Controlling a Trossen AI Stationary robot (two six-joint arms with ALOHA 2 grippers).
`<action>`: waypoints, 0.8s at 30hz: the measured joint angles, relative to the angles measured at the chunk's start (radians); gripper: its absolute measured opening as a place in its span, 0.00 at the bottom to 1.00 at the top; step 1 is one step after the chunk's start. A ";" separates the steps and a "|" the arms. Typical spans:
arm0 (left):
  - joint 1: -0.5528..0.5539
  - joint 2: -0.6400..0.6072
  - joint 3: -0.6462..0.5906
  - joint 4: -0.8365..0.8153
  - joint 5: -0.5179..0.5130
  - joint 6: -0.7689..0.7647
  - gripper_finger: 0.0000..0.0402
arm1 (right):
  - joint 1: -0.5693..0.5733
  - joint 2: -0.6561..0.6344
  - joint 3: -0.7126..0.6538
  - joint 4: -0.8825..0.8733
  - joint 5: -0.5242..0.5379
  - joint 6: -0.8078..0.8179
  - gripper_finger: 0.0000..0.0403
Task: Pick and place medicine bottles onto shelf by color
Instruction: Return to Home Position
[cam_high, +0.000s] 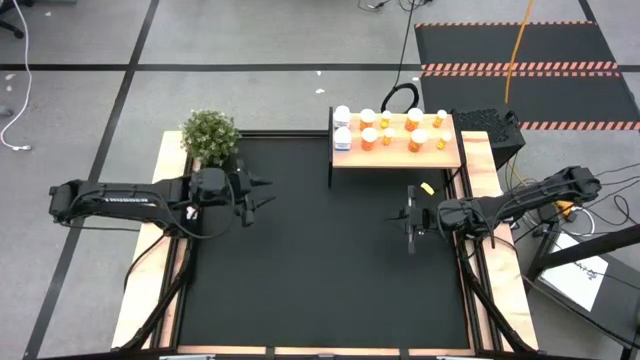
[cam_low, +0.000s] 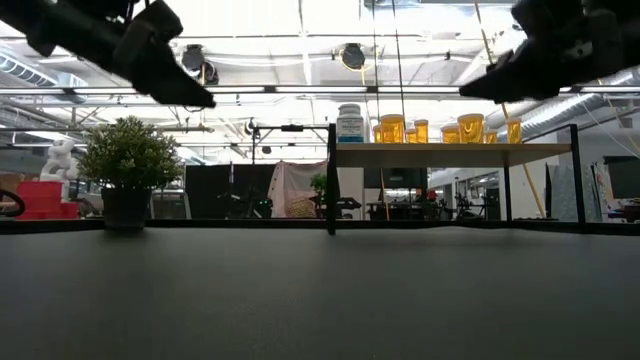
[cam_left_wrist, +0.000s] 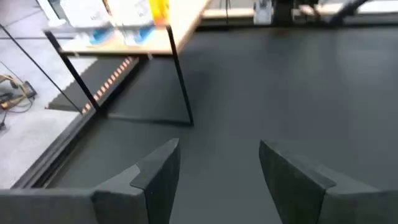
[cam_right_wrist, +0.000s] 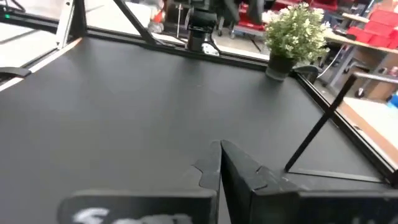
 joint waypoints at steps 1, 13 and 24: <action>-0.004 0.007 -0.013 0.008 0.000 0.010 0.54 | -0.007 0.000 -0.025 0.035 -0.006 -0.001 0.01; -0.008 0.011 -0.055 0.083 0.003 -0.035 0.50 | -0.066 -0.083 -0.185 0.132 -0.137 0.045 0.00; -0.033 0.002 -0.157 0.148 -0.015 -0.060 0.02 | -0.067 -0.321 -0.281 0.040 -0.134 0.045 0.00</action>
